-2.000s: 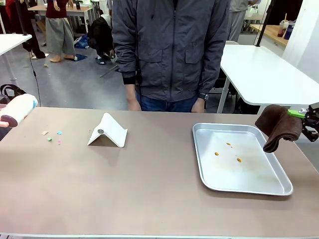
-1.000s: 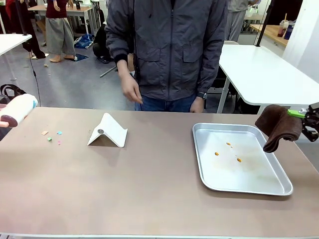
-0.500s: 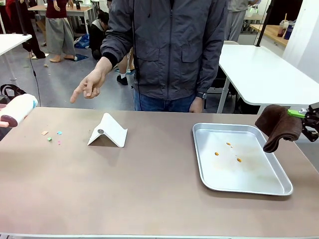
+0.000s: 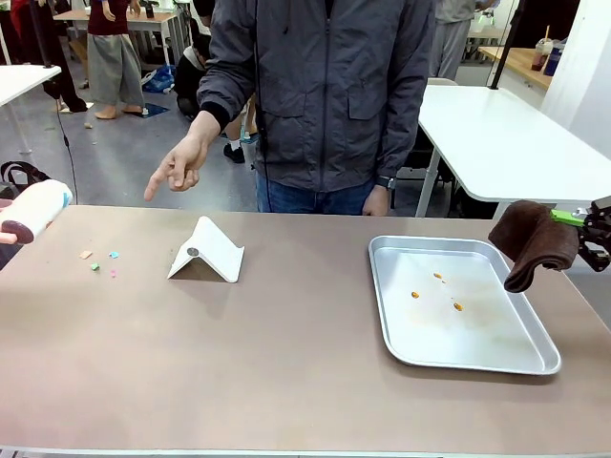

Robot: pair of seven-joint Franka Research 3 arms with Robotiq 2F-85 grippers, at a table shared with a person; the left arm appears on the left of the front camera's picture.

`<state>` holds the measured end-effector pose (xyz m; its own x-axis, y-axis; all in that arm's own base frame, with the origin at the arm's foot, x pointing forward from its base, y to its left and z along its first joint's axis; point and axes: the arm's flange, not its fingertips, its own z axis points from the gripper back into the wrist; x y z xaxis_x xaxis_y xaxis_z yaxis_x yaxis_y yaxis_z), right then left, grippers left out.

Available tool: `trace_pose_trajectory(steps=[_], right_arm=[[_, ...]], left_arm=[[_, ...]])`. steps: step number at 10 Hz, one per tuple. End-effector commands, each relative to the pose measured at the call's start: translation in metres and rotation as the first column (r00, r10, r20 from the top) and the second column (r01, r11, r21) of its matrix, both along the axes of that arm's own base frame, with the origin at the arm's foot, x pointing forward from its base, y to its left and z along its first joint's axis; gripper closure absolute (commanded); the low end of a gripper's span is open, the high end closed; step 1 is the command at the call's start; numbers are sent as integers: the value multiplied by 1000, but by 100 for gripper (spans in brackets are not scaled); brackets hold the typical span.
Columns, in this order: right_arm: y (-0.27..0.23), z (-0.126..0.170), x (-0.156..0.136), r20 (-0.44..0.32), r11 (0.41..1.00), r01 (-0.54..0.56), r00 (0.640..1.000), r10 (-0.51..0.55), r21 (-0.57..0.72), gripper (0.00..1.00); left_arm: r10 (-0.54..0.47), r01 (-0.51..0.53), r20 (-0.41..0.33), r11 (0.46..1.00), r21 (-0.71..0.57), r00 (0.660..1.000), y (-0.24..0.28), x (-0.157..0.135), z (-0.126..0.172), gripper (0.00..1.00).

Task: Clean the surface of the table.
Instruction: If a person points to the right, clean the right side of the table with your right hand, and if they point to the left, clean the left side with your left hand.

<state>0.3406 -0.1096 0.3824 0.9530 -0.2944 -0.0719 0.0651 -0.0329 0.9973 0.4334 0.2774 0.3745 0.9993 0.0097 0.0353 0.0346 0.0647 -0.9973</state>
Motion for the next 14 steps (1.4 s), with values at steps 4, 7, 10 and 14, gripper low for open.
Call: trace_pose_trajectory(steps=[4,7,10,14], right_arm=[[2,5,-1,10,1000,-6,1000,6,-3,100],[2,5,-1,10,1000,-6,1000,6,-3,100],[2,5,-1,10,1000,-6,1000,6,-3,100],[2,5,-1,10,1000,-6,1000,6,-3,100]], left_arm=[[0,0,0,1000,0,1000,0,0,0,78],[174,-169,-6,961,217,985,18,14,1,78],[297,-284,18,894,347,955,37,28,-3,78],[398,-333,-12,783,525,917,45,59,-23,94]])
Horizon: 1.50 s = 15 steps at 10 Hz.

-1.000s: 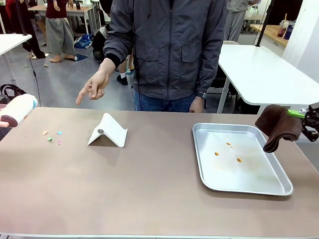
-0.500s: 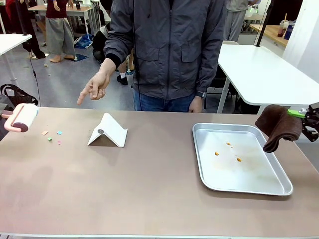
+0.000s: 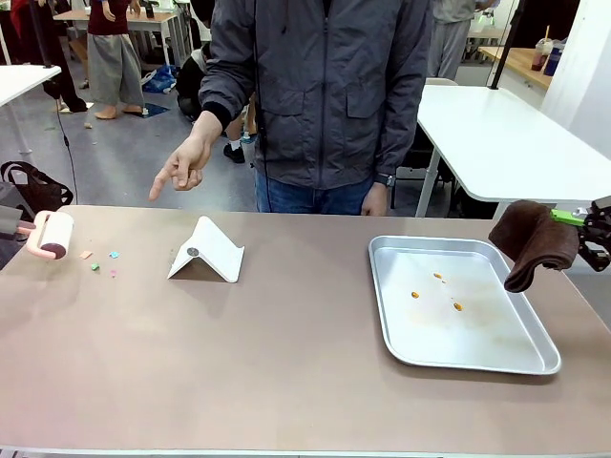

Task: Clean the surface of the table.
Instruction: If a person points to the right, clean the right side of the table with your right hand, and if they point to the left, clean the left side with your left hand.

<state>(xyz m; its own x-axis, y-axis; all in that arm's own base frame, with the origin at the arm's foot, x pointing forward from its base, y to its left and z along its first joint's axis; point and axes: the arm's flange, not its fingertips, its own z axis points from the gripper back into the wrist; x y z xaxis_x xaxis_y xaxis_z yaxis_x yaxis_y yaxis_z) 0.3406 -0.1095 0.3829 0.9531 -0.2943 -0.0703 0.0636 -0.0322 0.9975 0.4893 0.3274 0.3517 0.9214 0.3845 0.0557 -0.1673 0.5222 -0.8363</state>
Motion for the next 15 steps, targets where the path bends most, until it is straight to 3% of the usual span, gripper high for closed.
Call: trace_pose_trajectory(steps=[1,15], right_arm=[[2,4,-1,8,1000,-6,1000,6,-2,100],[2,4,-1,8,1000,-6,1000,6,-2,100]], left_arm=[[19,-18,-65,999,27,998,-6,7,-2,94],[-161,185,-210,978,97,964,-59,38,-45,94]])
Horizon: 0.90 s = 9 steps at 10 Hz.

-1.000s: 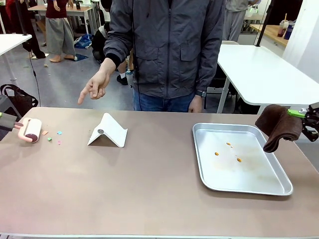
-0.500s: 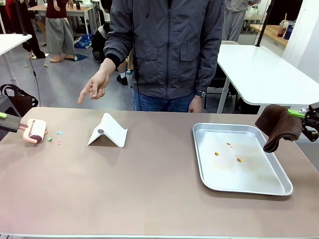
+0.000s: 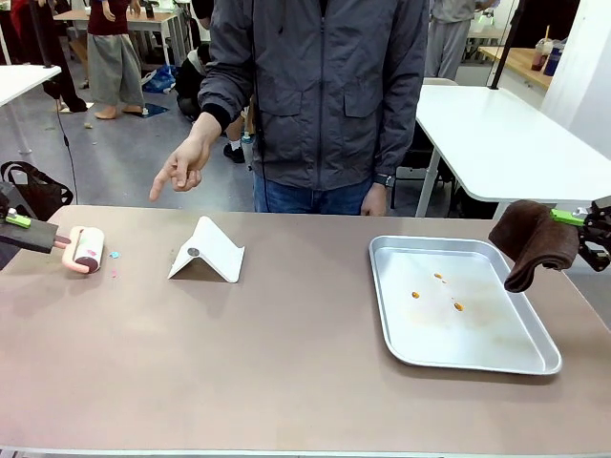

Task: Clean the surface of the table.
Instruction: If a person points to the right, clean the right side of the table with your right hand, and if they point to the left, clean the left side with your left hand.

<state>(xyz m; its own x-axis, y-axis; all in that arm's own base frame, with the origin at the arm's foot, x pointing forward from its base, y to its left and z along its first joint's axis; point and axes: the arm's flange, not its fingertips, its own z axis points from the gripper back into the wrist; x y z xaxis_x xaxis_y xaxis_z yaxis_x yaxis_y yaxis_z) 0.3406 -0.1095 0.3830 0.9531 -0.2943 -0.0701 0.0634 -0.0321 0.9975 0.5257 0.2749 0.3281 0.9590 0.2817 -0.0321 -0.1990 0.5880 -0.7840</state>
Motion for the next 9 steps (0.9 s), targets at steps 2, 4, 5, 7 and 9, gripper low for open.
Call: trace_pose_trajectory(steps=[2,4,5,7,9], right_arm=[[2,4,-1,8,1000,-6,1000,6,-2,100],[2,4,-1,8,1000,-6,1000,6,-2,100],[2,4,-1,8,1000,-6,1000,6,-2,100],[2,4,-1,8,1000,-6,1000,6,-2,100],[2,4,-1,8,1000,-6,1000,6,-2,100]], left_arm=[[-99,104,-97,993,57,990,-30,8,-21,94],[-139,143,-101,989,37,985,-54,16,-24,94],[-153,157,-109,987,34,982,-64,20,-27,94],[-179,183,-117,983,27,977,-83,25,-30,94],[-191,193,-100,981,10,976,-96,32,-27,94]])
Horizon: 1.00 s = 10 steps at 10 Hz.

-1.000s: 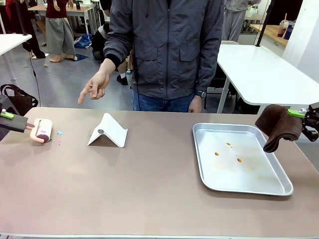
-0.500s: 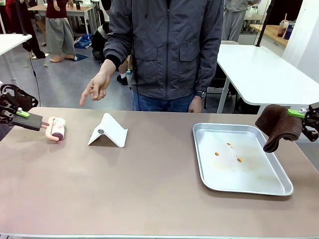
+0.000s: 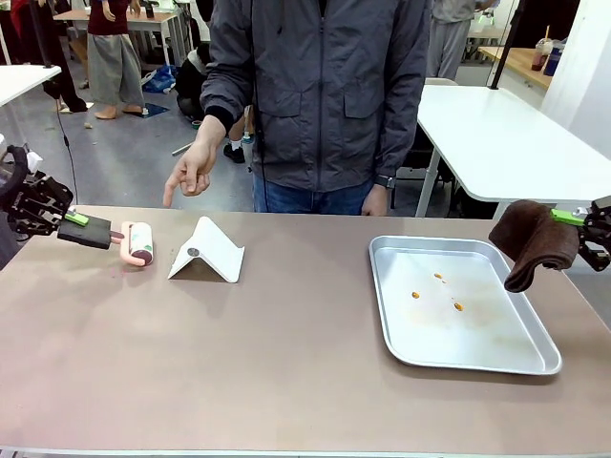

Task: Clean the surface of the table.
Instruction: If a person points to the right, clean the right side of the table with your right hand, and if they point to the left, clean the left side with your left hand.

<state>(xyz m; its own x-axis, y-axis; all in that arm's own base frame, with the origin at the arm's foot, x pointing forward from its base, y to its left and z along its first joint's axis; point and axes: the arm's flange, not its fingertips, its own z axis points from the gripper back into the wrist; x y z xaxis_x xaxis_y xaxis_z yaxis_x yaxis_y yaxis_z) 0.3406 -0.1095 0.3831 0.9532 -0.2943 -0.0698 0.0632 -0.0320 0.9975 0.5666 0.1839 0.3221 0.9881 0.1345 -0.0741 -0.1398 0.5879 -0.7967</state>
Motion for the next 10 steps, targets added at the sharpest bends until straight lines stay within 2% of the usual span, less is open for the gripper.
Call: trace_pose_trajectory(steps=[1,2,3,4,6,7,9,10], right_arm=[[2,4,-1,8,1000,-6,1000,6,-2,100],[2,4,-1,8,1000,-6,1000,6,-2,100],[2,4,-1,8,1000,-6,1000,6,-2,100],[2,4,-1,8,1000,-6,1000,6,-2,100],[2,4,-1,8,1000,-6,1000,6,-2,100],[2,4,-1,8,1000,-6,1000,6,-2,100],[2,4,-1,8,1000,-6,1000,6,-2,100],[2,4,-1,8,1000,-6,1000,6,-2,100]], left_arm=[[-53,55,-47,998,40,997,-10,-7,-19,94],[-57,57,-7,998,-1,998,-8,-7,-6,94],[-56,56,2,998,-3,998,-8,-8,-5,94],[-74,78,56,995,-58,996,-2,-16,12,94],[-114,150,191,972,-181,975,16,-43,56,94],[-124,170,217,964,-203,968,28,-56,69,94],[-140,190,208,951,-242,968,60,-81,84,94],[-141,187,180,944,-273,973,81,-99,88,94]])
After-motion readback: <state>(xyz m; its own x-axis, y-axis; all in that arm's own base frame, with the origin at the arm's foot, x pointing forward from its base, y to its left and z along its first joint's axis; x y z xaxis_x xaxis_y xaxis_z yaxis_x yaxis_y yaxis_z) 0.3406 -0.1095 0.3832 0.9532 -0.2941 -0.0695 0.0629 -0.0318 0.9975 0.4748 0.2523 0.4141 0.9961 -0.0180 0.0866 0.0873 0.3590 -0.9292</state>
